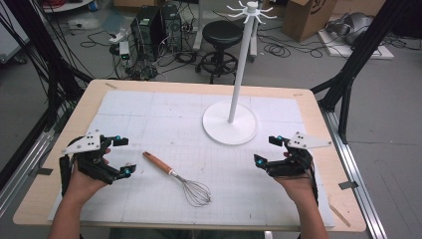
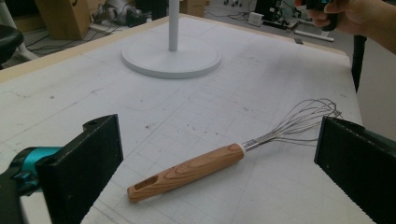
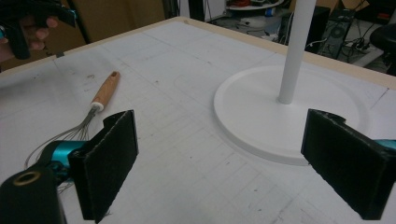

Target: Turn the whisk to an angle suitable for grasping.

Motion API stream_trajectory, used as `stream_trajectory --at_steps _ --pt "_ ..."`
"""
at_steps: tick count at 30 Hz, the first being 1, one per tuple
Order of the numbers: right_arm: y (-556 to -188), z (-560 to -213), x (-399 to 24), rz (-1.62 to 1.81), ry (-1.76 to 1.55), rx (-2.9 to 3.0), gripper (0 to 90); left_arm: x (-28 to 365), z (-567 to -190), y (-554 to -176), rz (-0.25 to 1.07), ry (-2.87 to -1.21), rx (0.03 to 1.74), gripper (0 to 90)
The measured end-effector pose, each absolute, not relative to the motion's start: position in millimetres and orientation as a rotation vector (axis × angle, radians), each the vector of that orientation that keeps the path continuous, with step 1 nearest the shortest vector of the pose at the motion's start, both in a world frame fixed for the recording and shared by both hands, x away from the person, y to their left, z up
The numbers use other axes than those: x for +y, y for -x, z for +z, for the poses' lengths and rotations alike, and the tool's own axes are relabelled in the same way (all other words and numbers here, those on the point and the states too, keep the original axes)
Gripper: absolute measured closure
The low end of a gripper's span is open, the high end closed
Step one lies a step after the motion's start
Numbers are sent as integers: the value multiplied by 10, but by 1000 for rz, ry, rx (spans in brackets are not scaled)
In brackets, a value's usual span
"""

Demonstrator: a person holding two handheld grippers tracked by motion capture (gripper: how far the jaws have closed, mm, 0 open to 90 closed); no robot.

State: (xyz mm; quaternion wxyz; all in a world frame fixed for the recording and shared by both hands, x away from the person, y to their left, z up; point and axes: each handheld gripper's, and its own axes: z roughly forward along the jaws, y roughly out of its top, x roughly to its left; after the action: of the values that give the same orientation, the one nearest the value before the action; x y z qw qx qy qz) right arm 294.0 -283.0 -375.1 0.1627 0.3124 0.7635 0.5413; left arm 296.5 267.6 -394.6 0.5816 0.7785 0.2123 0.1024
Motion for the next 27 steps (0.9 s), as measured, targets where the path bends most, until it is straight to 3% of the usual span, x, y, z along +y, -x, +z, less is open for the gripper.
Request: stream_trajectory --at_steps 13,27 --pt "-2921 -3737 -2860 1544 -896 2172 99 2565 -3971 -2968 220 -1866 468 17" --pt "-2938 -3742 -2923 1550 -914 2157 99 2183 -3879 -3145 190 -2013 415 17"
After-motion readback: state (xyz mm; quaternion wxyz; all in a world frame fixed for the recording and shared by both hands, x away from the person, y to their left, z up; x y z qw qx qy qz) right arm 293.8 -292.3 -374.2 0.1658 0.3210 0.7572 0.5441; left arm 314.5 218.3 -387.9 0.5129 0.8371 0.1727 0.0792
